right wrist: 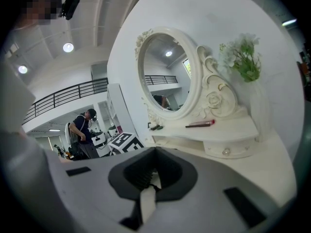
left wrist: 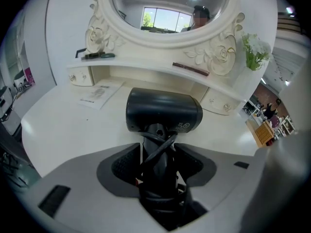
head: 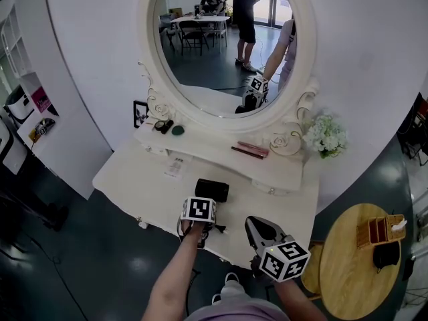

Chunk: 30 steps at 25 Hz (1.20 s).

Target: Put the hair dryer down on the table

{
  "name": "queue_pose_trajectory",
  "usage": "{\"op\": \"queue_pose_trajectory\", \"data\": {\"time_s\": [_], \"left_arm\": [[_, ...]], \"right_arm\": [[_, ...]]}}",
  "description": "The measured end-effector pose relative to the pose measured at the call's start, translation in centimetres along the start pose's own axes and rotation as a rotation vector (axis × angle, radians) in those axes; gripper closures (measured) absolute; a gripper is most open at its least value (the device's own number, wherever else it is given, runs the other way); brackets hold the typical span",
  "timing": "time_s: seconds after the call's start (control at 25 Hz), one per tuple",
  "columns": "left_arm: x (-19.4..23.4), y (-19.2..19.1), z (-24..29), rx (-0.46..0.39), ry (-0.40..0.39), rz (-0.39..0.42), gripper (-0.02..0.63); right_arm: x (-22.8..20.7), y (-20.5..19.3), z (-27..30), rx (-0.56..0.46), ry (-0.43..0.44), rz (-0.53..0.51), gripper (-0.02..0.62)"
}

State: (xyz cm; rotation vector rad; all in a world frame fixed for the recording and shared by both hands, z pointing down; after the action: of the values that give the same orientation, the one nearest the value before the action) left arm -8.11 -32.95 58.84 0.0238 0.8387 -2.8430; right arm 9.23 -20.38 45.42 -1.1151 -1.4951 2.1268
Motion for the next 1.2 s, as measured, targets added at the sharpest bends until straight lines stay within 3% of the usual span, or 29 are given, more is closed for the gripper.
{"op": "queue_pose_trajectory", "data": {"time_s": [0.4, 0.6, 0.92, 1.2], "left_arm": [[0.1, 0.1, 0.0, 0.001, -0.01, -0.008, 0.386], [0.4, -0.1, -0.5, -0.038, -0.025, -0.064, 0.368], [1.7, 1.5, -4.0, -0.187, -0.032, -0.114, 0.362], [3.3, 2.3, -8.0, -0.338, -0.04, -0.151, 0.425]], "right_arm": [[0.3, -0.2, 0.0, 0.005, 0.014, 0.003, 0.592], [0.6, -0.2, 0.0, 0.008, 0.026, 0.003, 0.592], [1.2, -0.2, 0.5, 0.009, 0.048, 0.0, 0.592], [1.9, 0.0, 0.8, 0.007, 0.064, -0.009, 0.592]]}}
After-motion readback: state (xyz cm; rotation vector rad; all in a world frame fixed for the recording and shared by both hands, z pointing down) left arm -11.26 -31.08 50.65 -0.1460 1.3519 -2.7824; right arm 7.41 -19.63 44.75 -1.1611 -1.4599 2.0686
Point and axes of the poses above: the fingertips, and each gripper's own axes: z forward along the fingers, x to its left, y out of its top, the point moved 6 cm from there along -z, backward along the fingers, and after that the axes turned 15 degrees about y, right-handed, at the moved point
